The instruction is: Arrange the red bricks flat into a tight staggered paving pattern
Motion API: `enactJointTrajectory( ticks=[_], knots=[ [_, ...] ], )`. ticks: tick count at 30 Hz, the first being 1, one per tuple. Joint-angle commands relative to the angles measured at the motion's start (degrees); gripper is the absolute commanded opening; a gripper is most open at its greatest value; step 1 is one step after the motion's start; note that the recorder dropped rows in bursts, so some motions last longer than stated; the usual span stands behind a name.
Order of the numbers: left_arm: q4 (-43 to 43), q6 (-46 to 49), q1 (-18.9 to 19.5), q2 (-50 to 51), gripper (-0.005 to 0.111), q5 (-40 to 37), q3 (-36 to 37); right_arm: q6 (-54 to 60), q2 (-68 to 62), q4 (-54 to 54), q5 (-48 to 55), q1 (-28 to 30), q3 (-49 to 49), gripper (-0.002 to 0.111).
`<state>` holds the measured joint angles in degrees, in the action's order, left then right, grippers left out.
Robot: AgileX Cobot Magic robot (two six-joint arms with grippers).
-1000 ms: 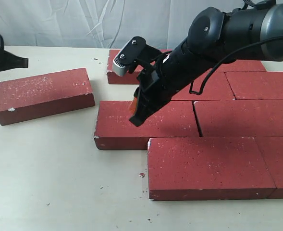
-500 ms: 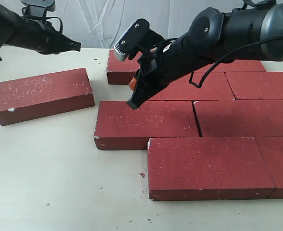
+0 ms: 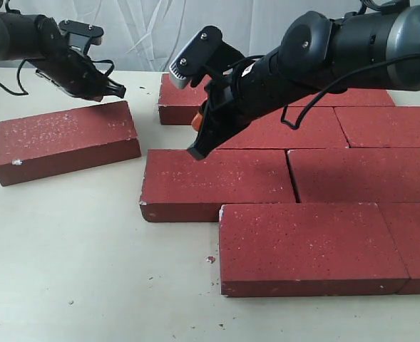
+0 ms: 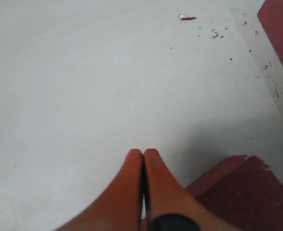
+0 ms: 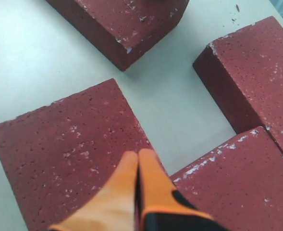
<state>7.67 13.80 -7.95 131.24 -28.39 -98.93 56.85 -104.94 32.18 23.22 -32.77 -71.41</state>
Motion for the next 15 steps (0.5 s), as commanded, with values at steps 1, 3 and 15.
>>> enactJointTrajectory(
  ticks=[1,3,15],
  knots=[
    [-0.9,-0.6,-1.0,0.1,0.000,-2.4,-0.5,0.1,0.1,-0.2,-1.0,0.1,0.4,-0.001],
    [-0.9,-0.2,-1.5,0.1,0.000,-3.9,-0.5,0.0,0.1,-0.2,-1.2,0.1,0.4,-0.001],
    [0.1,8.3,-4.3,-5.6,0.000,-13.2,-0.5,0.0,0.1,-0.2,-1.1,0.1,0.4,-0.001]
  ],
)
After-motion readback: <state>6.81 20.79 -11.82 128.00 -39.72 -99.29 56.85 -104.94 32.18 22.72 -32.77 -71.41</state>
